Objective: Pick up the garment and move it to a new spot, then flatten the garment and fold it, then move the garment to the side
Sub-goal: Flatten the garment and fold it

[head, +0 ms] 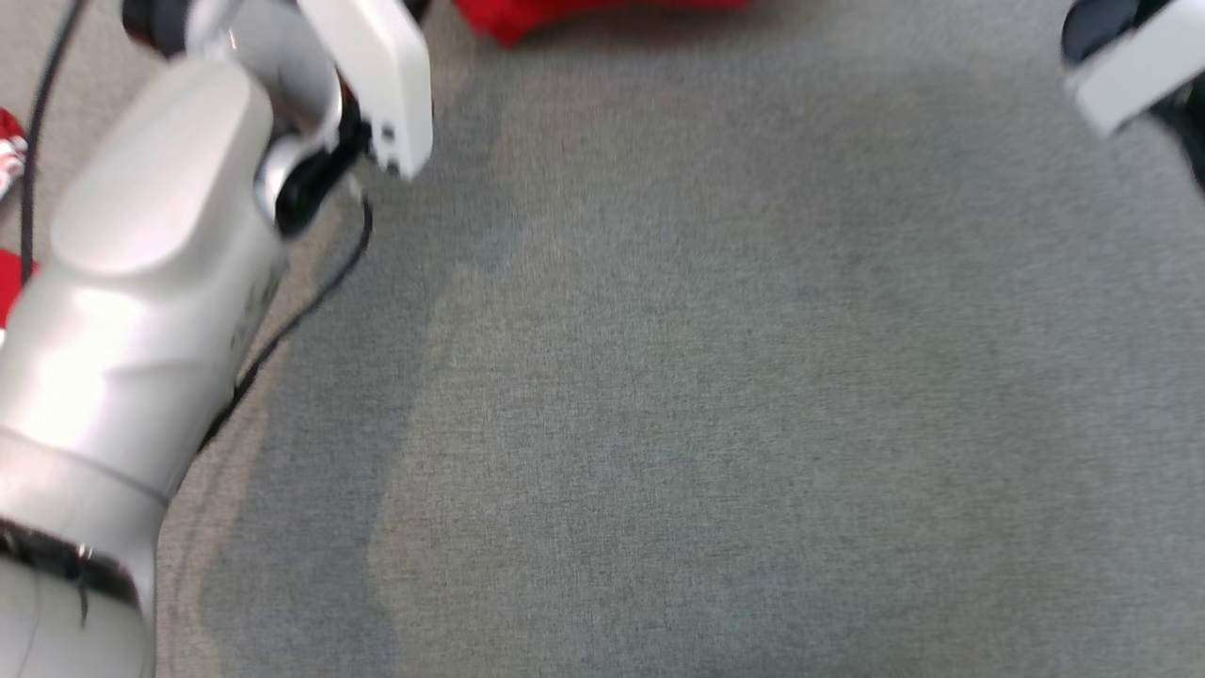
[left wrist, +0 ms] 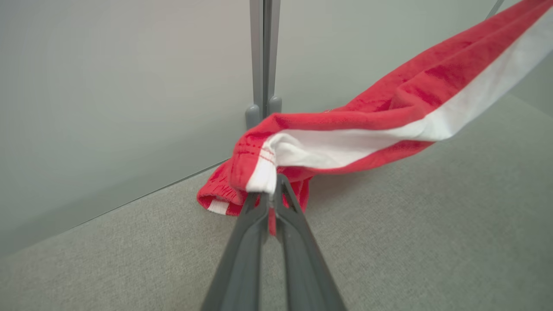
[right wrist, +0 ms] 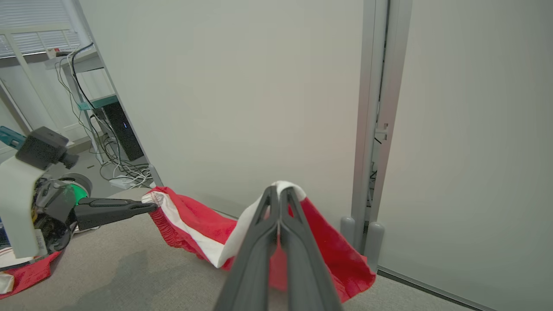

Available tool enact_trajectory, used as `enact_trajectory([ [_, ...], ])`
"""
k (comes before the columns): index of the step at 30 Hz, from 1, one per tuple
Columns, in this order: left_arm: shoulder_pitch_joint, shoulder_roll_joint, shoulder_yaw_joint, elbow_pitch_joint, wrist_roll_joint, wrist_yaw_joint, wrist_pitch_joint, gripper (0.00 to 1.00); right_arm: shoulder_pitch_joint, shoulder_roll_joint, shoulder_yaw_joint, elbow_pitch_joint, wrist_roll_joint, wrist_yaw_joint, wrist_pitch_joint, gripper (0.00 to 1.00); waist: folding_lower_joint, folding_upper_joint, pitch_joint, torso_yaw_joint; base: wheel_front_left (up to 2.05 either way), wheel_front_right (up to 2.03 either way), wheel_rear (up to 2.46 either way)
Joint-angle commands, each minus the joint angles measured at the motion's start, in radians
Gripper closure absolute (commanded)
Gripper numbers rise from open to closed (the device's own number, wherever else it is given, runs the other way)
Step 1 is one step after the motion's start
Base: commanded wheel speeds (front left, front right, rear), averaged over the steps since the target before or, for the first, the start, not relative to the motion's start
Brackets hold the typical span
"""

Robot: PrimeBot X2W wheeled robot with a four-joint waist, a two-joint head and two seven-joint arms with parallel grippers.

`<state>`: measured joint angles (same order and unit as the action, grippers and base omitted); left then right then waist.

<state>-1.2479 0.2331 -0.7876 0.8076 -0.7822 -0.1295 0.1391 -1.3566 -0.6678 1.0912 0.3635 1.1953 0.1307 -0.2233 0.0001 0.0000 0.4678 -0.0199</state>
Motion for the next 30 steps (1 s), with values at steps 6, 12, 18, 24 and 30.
enact_trajectory([
  [6,0.202,0.109,-0.094,-0.143,-0.147,0.000,0.122,1.00,0.186,-0.049,0.095,-0.032,0.080,0.000,0.018,1.00,-0.0001,0.0000,-0.189,-0.016,0.00,0.00,0.00],
  [12,0.359,0.195,-0.161,-0.276,-0.252,0.000,0.200,1.00,0.365,-0.077,0.164,-0.108,0.134,0.000,0.045,1.00,-0.0001,0.0000,-0.308,-0.020,0.00,0.00,0.00],
  [18,0.524,0.297,-0.217,-0.438,-0.336,0.000,0.274,1.00,0.533,-0.167,0.182,-0.223,0.180,0.000,0.078,1.00,-0.0001,0.0000,-0.408,-0.030,0.00,0.00,0.00],
  [24,0.637,0.407,-0.248,-0.603,-0.437,0.028,0.410,1.00,0.637,-0.247,0.186,-0.283,0.212,0.000,0.121,1.00,-0.0001,0.0000,-0.463,-0.040,0.00,0.00,0.00],
  [30,0.720,0.516,-0.254,-0.800,-0.540,0.103,0.522,1.00,0.717,-0.337,0.187,-0.354,0.284,0.000,0.228,1.00,-0.0001,0.0000,-0.480,-0.049,0.00,0.00,0.00],
])
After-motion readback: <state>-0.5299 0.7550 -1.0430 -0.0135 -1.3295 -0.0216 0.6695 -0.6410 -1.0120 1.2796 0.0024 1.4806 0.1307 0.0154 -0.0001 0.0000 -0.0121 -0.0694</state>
